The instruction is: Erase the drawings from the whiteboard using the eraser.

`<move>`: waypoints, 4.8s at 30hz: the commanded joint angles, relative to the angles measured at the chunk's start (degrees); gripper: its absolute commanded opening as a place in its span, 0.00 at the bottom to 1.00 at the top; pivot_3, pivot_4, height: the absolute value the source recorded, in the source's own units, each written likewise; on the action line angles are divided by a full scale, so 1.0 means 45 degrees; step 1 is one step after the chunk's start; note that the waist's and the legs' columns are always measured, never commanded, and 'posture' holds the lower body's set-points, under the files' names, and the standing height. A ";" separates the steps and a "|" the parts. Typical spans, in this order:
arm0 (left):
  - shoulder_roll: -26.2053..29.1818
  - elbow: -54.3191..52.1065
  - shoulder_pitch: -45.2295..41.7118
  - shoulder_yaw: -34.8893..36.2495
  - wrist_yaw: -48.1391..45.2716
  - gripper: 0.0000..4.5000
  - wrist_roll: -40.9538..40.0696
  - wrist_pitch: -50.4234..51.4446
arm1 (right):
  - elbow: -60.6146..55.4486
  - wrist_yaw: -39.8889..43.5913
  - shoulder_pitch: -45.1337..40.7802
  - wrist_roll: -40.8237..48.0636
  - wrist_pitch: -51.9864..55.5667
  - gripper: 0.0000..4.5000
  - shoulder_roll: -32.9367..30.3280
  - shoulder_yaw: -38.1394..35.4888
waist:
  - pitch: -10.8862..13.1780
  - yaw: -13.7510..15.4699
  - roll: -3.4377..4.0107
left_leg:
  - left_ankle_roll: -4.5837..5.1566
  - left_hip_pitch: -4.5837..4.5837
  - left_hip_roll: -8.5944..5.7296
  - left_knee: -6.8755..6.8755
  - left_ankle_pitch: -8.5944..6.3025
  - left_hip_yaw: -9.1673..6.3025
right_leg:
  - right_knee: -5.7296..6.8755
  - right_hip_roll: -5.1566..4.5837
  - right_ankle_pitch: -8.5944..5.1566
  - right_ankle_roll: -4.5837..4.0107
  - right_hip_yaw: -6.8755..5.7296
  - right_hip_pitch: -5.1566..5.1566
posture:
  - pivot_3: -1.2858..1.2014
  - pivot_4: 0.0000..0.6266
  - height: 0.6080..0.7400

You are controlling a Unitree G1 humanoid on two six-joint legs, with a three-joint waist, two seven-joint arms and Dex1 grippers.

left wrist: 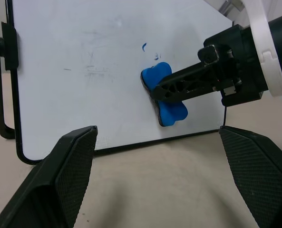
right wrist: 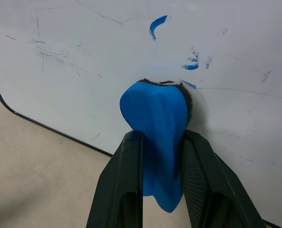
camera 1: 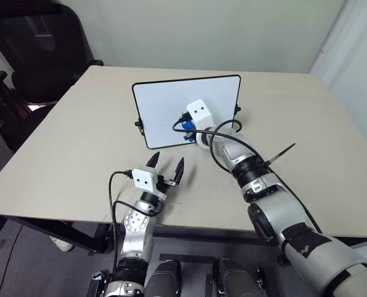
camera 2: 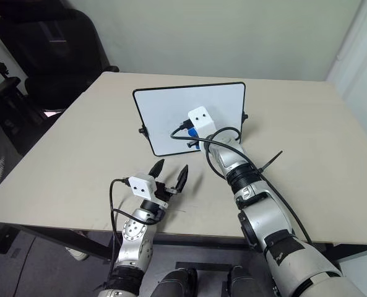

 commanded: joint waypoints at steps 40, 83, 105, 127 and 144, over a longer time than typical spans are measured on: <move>0.0113 -0.0509 0.0008 -0.0024 0.0049 1.00 -0.0112 -0.0049 | -0.2155 0.0442 -0.0381 0.0509 0.0551 0.24 0.0703 -0.0199 | 0.0034 -0.0240 -0.0055 | -0.0069 0.0007 0.0015 0.0181 0.0065 -0.0045 | 0.0009 0.0025 0.0093 0.0049 -0.0028 -0.0088 | 0.52 0.24 1.00; 0.0225 0.0920 -0.0183 0.0115 -0.0494 1.00 -0.0401 -0.1049 | -0.6941 0.0994 0.1518 0.1196 0.4030 0.24 -0.0976 -0.0456 | 0.0016 -0.0169 -0.0024 | 0.0006 0.0012 0.0000 0.0179 0.0105 -0.0128 | 0.0020 0.0050 0.0167 0.0000 -0.0061 -0.0103 | 0.52 0.24 1.00; 0.0107 0.0941 -0.0171 0.0179 -0.0238 1.00 -0.0237 -0.1149 | -0.1446 0.1075 -0.1345 0.0596 0.1041 0.24 0.0735 0.0064 | 0.0012 -0.0053 -0.0018 | -0.0098 0.0008 -0.0021 0.0177 0.0042 -0.0182 | 0.0015 0.0052 0.0161 0.0013 -0.0060 -0.0104 | 0.52 0.24 1.00; 0.0085 0.0567 -0.0034 0.0070 -0.0296 1.00 -0.0339 -0.0914 | 0.1532 -0.0037 -0.2932 0.0740 -0.0579 0.24 0.0092 -0.1732 | 0.0015 -0.0051 -0.0025 | -0.0118 0.0002 -0.0023 0.0177 0.0029 -0.0193 | 0.0008 0.0050 0.0178 -0.0015 -0.0058 -0.0107 | 0.52 0.24 1.00; -0.0034 0.0376 0.0070 0.0063 -0.0279 1.00 -0.0345 -0.0811 | 0.2251 -0.1054 -0.2661 0.0609 0.0025 0.24 -0.0803 -0.1948 | 0.0015 -0.0019 -0.0025 | -0.0118 0.0000 -0.0028 0.0177 0.0029 -0.0193 | -0.0003 0.0042 0.0178 -0.0015 -0.0053 -0.0101 | 0.52 0.24 1.00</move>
